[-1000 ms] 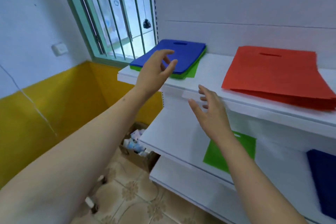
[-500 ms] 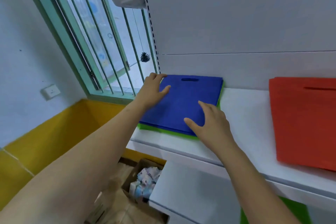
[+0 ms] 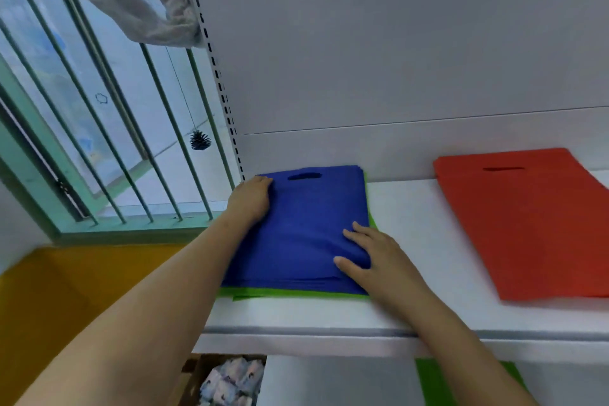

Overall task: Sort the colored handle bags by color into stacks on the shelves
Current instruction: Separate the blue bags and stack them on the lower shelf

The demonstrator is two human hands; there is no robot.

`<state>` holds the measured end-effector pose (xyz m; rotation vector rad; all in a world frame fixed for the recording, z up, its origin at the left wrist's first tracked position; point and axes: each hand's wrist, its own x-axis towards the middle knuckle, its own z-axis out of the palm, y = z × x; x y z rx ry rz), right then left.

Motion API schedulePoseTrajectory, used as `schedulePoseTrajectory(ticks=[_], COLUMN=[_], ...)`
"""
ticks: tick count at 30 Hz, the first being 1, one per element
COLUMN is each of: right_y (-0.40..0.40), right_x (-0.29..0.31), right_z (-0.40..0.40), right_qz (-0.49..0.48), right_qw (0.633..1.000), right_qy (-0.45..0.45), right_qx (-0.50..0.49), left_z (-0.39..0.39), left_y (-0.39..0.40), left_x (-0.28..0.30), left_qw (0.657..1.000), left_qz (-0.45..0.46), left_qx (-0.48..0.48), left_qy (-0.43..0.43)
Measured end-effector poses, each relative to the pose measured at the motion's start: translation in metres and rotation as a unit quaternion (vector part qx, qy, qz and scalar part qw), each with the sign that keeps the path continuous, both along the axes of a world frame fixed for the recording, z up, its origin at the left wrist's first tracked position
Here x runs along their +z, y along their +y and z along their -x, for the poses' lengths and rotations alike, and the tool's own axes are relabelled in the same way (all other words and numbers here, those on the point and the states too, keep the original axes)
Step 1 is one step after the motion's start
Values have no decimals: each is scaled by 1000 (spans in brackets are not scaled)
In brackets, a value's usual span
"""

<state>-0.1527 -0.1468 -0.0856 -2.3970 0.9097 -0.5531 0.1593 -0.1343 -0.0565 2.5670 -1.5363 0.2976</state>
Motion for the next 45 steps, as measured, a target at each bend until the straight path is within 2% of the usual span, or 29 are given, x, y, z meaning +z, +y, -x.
schedulePoseTrajectory(ticks=[2,5,8,10,14,17,19,22,25,28,31,33,37,40,43,45], right_y=[3,6,13,26,52,67,79,98,119,139,151,156,152,147,134,126], right_x=[1,4,13,26,52,68,73,69,54,34,8,-15,-63,-93,-115,-127], right_z=[-1,-2,1,14,55,93,123,176,240,308,379,424,501,548,591,616], right_qz=[11,25,23,-6,-56,-94,-117,-161,-186,-189,-193,-201,-220,-220,-208,-205], right_qw=[1000,998,998,999,974,931,903,835,769,730,669,625,572,575,578,582], right_qy=[-2,51,44,-25,-195,-303,-345,-422,-473,-495,-538,-549,-526,-466,-433,-410], right_qx=[-9,-19,-28,-44,-105,-180,-229,-316,-386,-430,-474,-517,-590,-635,-659,-672], left_z=[7,20,22,23,48,86,124,198,276,350,417,458,531,582,620,643], left_y=[4,19,35,45,55,43,30,14,7,9,13,10,-10,-34,-60,-73], left_x=[4,18,29,40,73,91,94,90,77,55,18,-12,-72,-109,-144,-165], left_qw=[998,991,998,996,977,948,921,887,834,771,736,731,741,756,800,808], left_qz=[20,-23,23,71,147,193,199,192,197,184,151,101,36,-29,-82,-118], left_qx=[7,5,-17,-45,-140,-222,-284,-358,-433,-492,-529,-532,-467,-412,-411,-423], left_qy=[-62,-132,-59,11,64,124,175,220,280,360,395,415,481,508,430,393])
